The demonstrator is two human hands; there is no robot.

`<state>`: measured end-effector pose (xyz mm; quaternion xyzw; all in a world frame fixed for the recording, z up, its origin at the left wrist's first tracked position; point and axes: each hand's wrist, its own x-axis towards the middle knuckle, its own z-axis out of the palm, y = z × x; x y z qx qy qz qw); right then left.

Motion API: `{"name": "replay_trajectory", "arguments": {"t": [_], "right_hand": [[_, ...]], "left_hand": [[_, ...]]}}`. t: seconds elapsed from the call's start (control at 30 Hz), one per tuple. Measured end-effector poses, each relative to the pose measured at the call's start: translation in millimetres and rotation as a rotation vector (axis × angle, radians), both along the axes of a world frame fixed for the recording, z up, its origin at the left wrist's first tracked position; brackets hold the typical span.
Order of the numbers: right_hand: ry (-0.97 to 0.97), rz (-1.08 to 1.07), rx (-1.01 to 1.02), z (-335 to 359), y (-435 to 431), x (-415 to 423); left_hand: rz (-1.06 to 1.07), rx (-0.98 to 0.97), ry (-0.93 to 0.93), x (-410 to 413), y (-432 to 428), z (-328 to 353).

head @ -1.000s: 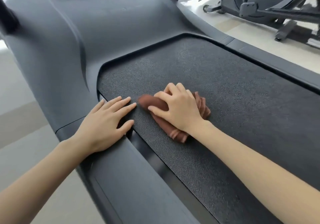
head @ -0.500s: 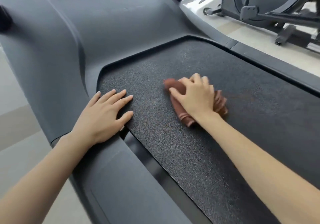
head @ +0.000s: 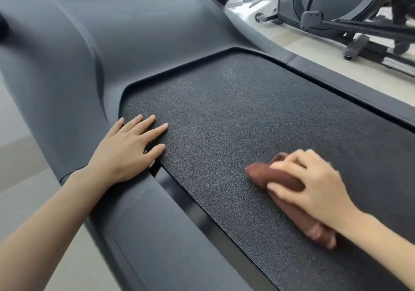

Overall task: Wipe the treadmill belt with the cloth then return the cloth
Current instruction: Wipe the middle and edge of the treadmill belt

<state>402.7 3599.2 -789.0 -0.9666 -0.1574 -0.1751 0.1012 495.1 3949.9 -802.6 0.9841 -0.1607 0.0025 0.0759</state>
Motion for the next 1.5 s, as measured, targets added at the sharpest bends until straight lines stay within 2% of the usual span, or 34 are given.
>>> {"name": "replay_trajectory", "arguments": {"t": [0.13, 0.27, 0.57, 0.7, 0.83, 0.93, 1.07, 1.13, 1.2, 1.33, 1.5], "right_hand": [[0.006, -0.315, 0.038, -2, -16, 64], [0.029, -0.509, 0.009, -5, -11, 129], [0.087, -0.682, 0.039, -2, 42, 235], [0.102, -0.692, 0.023, -3, 74, 266], [0.082, -0.585, -0.001, -3, 103, 277], [0.067, -0.403, -0.011, -3, 128, 271], [0.011, -0.094, -0.032, -7, 159, 241], [-0.002, 0.034, -0.032, -8, 171, 218], [-0.007, 0.147, -0.014, -8, 178, 190], [-0.001, 0.311, 0.028, -5, 163, 126], [0.031, 0.381, 0.038, 3, 115, 56]], "left_hand": [[-0.055, -0.002, 0.034, -4, -6, 4], [-0.104, 0.001, 0.056, -7, -15, 5], [-0.028, -0.103, 0.041, 15, -22, 3], [-0.01, -0.165, 0.024, 19, -22, -4], [0.027, -0.202, -0.007, 29, -30, -5], [0.089, -0.171, -0.048, 35, -35, -3], [0.487, -0.165, -0.281, 27, -16, 0], [0.589, -0.151, -0.21, 22, -11, 2], [0.563, -0.073, -0.13, 20, -11, 1], [0.502, 0.01, -0.106, 13, -10, 2], [0.442, 0.036, -0.087, -5, -13, 1]]}}
